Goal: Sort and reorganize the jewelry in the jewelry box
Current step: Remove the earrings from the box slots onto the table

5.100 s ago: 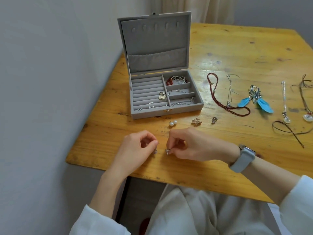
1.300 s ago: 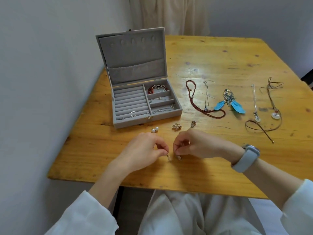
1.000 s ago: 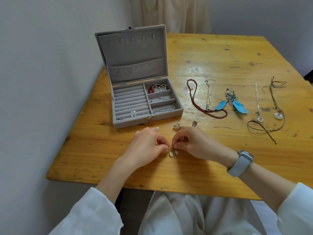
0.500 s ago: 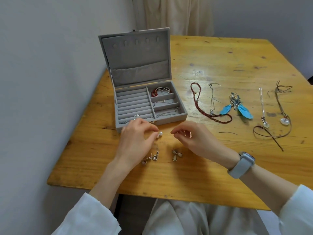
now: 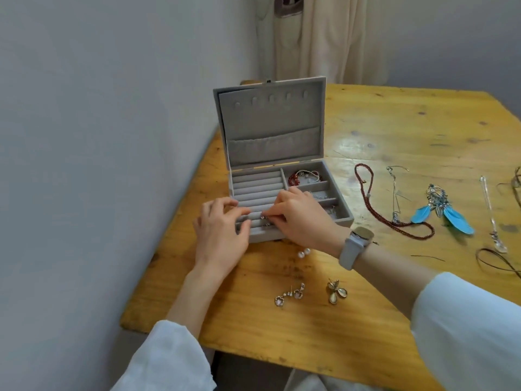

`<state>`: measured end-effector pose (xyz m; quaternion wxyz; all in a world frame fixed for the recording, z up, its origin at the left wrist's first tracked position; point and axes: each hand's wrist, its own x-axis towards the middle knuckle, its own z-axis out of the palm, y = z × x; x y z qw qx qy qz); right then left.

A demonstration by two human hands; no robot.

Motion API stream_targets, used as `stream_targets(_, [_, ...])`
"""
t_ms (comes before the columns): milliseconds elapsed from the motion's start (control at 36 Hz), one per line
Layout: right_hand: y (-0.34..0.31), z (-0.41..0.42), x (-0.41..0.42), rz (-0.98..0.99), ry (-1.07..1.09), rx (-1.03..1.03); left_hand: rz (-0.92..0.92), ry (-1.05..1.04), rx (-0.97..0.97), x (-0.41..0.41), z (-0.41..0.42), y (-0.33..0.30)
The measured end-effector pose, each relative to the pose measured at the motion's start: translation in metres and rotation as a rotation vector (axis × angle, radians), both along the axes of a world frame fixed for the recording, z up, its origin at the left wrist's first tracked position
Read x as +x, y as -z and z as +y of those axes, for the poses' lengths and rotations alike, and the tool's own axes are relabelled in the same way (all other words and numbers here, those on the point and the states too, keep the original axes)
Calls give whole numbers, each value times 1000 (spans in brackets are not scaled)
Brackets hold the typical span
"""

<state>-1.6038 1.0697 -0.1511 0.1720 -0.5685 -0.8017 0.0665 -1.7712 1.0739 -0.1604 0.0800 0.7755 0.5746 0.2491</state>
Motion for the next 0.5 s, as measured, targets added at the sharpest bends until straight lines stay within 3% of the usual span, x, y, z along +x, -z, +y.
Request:
stream_targets(83, [-2, 0, 4, -56, -37, 37, 42, 69, 22, 1, 4, -3])
stream_targets(500, [-10, 12, 11, -16, -29, -184, 144, 267, -30, 5, 24, -12])
